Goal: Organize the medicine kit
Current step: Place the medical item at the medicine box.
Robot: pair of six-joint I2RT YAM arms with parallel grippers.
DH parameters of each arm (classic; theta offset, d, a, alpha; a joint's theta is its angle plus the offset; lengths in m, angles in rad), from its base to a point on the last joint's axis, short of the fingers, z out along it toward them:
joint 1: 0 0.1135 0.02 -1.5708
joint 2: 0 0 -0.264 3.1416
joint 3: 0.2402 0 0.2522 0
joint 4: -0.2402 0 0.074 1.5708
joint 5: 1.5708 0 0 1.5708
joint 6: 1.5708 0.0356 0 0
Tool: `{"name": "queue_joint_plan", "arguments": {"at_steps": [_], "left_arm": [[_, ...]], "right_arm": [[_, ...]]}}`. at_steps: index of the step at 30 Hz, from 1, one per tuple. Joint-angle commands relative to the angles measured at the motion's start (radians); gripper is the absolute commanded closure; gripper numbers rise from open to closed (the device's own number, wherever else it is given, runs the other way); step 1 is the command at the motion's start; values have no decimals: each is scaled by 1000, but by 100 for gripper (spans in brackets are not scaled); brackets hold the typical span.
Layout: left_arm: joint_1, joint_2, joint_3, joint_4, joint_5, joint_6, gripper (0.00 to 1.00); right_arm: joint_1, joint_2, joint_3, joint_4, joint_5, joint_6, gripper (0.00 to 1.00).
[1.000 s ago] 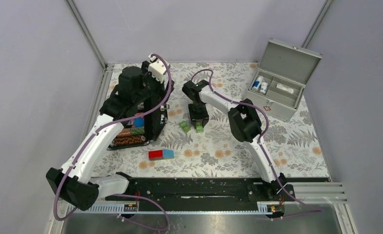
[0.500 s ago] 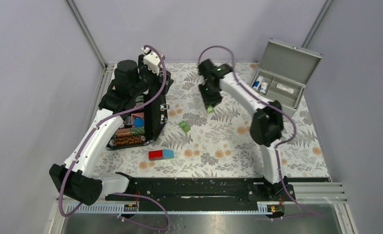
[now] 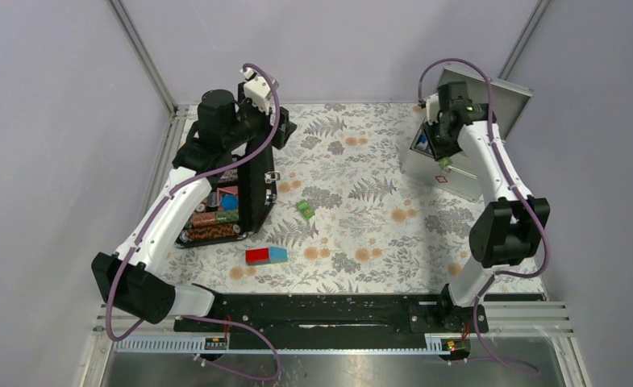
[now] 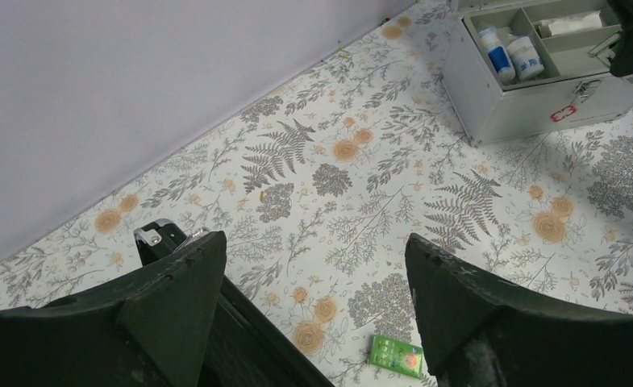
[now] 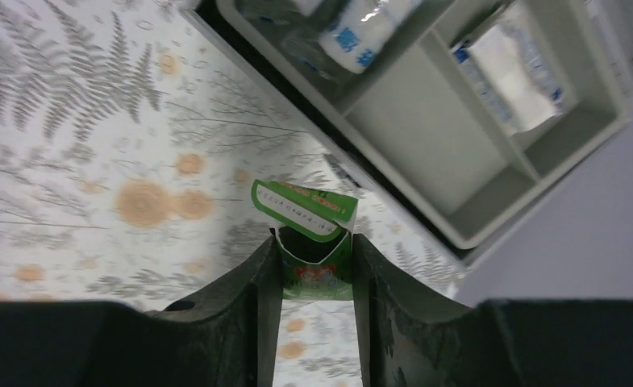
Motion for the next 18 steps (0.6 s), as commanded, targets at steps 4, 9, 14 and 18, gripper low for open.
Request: {"name": "queue_joint_plan", "arguments": {"at_steps": [4, 9, 14, 18], "left_arm": [[-12, -1, 57, 64, 34, -17, 19], [-16, -16, 55, 48, 19, -1, 19], [-18, -35, 49, 32, 0, 21, 19], [-19, -40, 50, 26, -11, 39, 19]], "right_arm": [[-94, -84, -48, 205, -108, -589, 59], [-150, 12, -28, 255, -105, -859, 62], [-182, 80, -10, 257, -122, -1022, 61], [-191, 104, -3, 215, -133, -1070, 60]]}}
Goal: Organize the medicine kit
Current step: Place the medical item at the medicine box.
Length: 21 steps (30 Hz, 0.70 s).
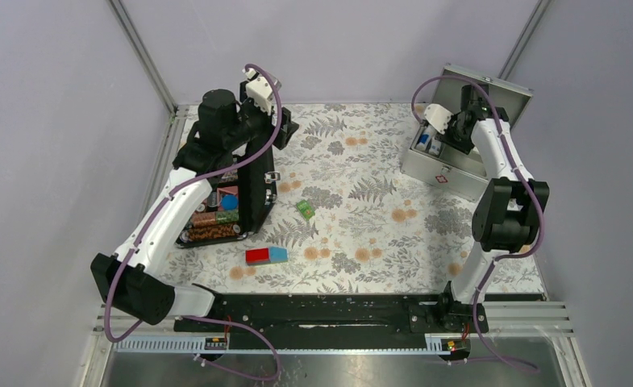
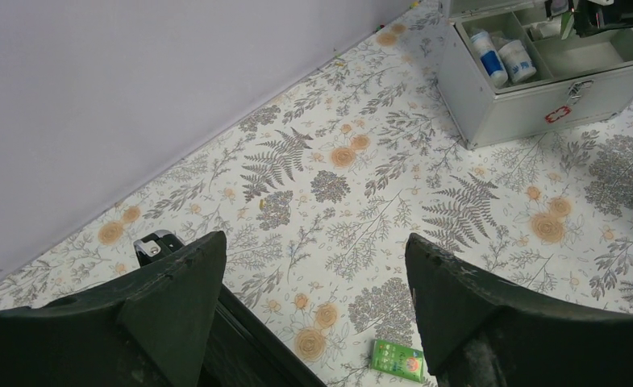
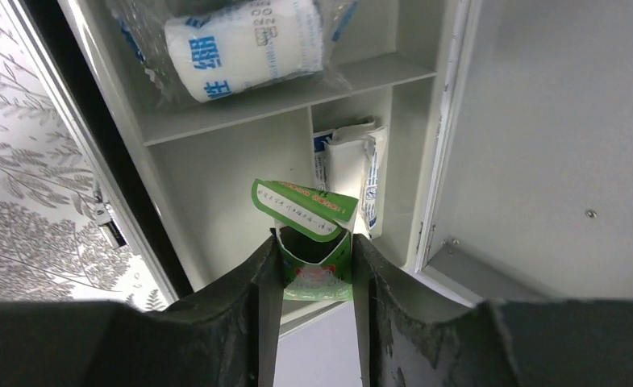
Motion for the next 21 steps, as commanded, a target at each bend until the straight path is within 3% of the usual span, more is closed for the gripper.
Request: {"name": "queue_joint_plan", "arguments": {"at_steps": [1, 21], "left_arm": [[-4, -42, 38, 21, -18, 31, 19], [-4, -26, 46, 25, -11, 20, 19]], "right_arm": [[-6, 7, 44, -40, -56, -143, 60], [-6, 45, 33, -126, -44, -146, 47]]}}
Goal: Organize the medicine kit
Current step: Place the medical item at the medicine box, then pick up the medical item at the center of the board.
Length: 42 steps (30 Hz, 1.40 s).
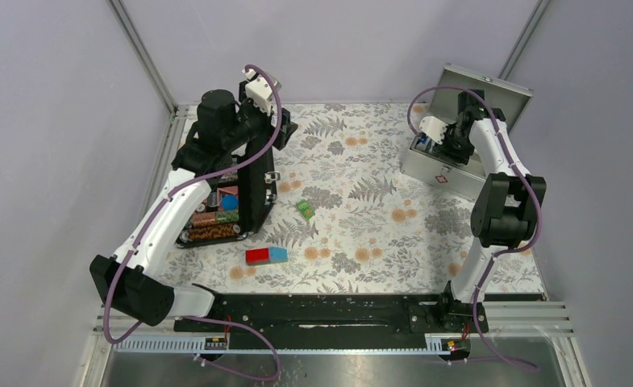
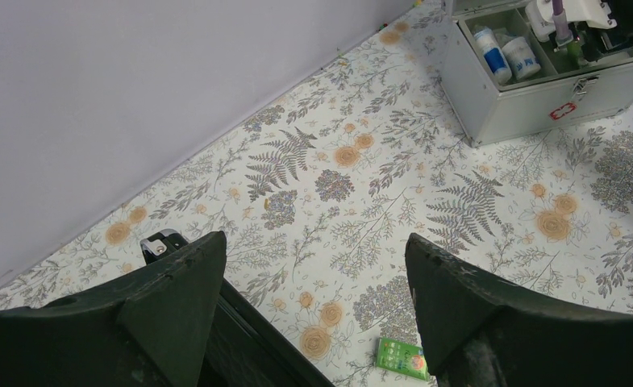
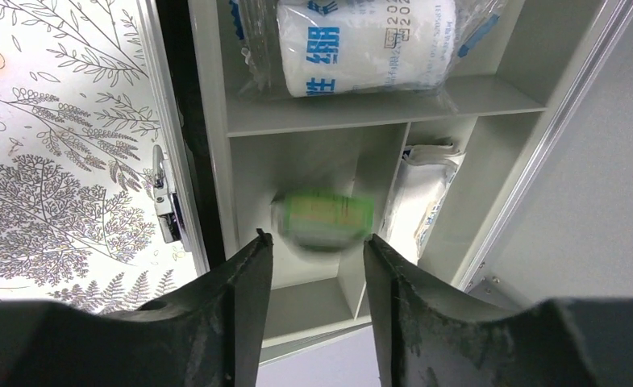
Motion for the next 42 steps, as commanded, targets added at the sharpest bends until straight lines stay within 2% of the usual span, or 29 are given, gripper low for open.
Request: {"name": "queue_joint_plan", "arguments": {"at_steps": [1, 6, 10, 12, 13, 14, 15, 20, 23, 25, 27, 28, 32, 39, 42], "left_arm": [[-3, -18, 45, 32, -4, -1, 19], [-3, -21, 43, 32, -6, 1, 19], [-3, -27, 36, 32, -10, 3, 19], [-3, -27, 34, 34, -9, 2, 19], [-3, -27, 37, 34, -8, 0, 19], [-3, -26, 36, 35, -8, -6, 19], [-3, -25, 39, 36, -8, -9, 19], [-3, -31, 51, 19, -21, -5, 19], [-3, -44, 50, 2, -58, 25, 19], [-1, -55, 52, -8, -87, 39, 19], [6, -63, 61, -23, -105, 38, 19], [9, -66, 68, -35, -108, 36, 19], [19, -111, 50, -47, -119, 13, 18], [26, -148, 14, -24, -93, -60, 18], [27, -146, 15, -19, -96, -70, 18]], "right_arm": [[2, -9, 33, -17, -12, -13, 45], [4, -7, 95, -72, -38, 3, 42], [36, -10, 224, -144, -125, 109, 35], [74, -14, 290, -187, -185, 177, 25], [104, -17, 310, -189, -203, 227, 10], [140, -21, 321, -175, -207, 303, 2], [173, -23, 329, -161, -217, 375, 1], [337, 17, 356, -114, -254, 845, 0], [452, 123, 487, -217, -268, 1035, 1], [487, 211, 579, -284, -333, 1194, 10], [504, 279, 617, -298, -423, 1322, 27], [517, 304, 618, -295, -435, 1361, 31], [621, 366, 595, -268, -400, 1294, 30], [730, 457, 635, -252, -371, 1336, 31], [767, 464, 595, -226, -370, 1383, 31]]}}
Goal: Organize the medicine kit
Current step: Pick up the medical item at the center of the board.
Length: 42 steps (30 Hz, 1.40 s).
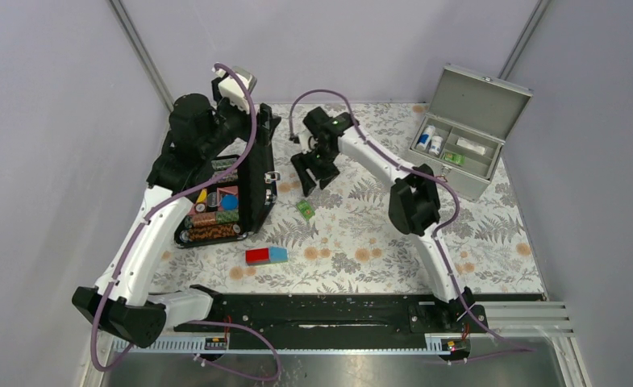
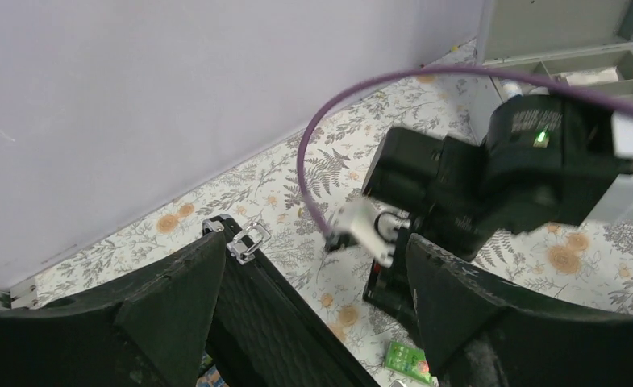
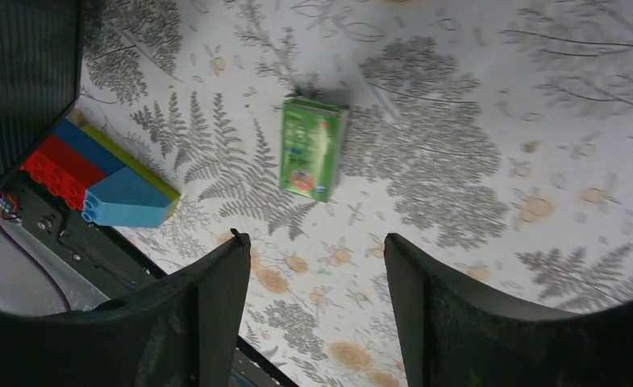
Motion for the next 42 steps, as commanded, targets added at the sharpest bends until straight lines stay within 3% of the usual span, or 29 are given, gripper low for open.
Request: {"name": "queue_joint_plan", "arguments": {"at_steps": [1, 8, 15, 31, 42], "left_arm": [[6, -15, -5, 46, -3, -42, 18], [-6, -24, -26, 64, -9, -57, 18], [-70, -55, -60, 60, -62, 25, 17], [-77, -88, -106, 69, -93, 30, 17], [-43, -105, -131, 68, -77, -7, 17]], "right_arm": [[55, 8, -13, 26, -10, 72, 32], [108, 46, -16, 22, 42, 81, 30], [153, 69, -43, 29, 139, 119, 30], [193, 143, -4, 27, 285, 169, 33], [206, 169, 7, 19, 387, 153, 61]]}}
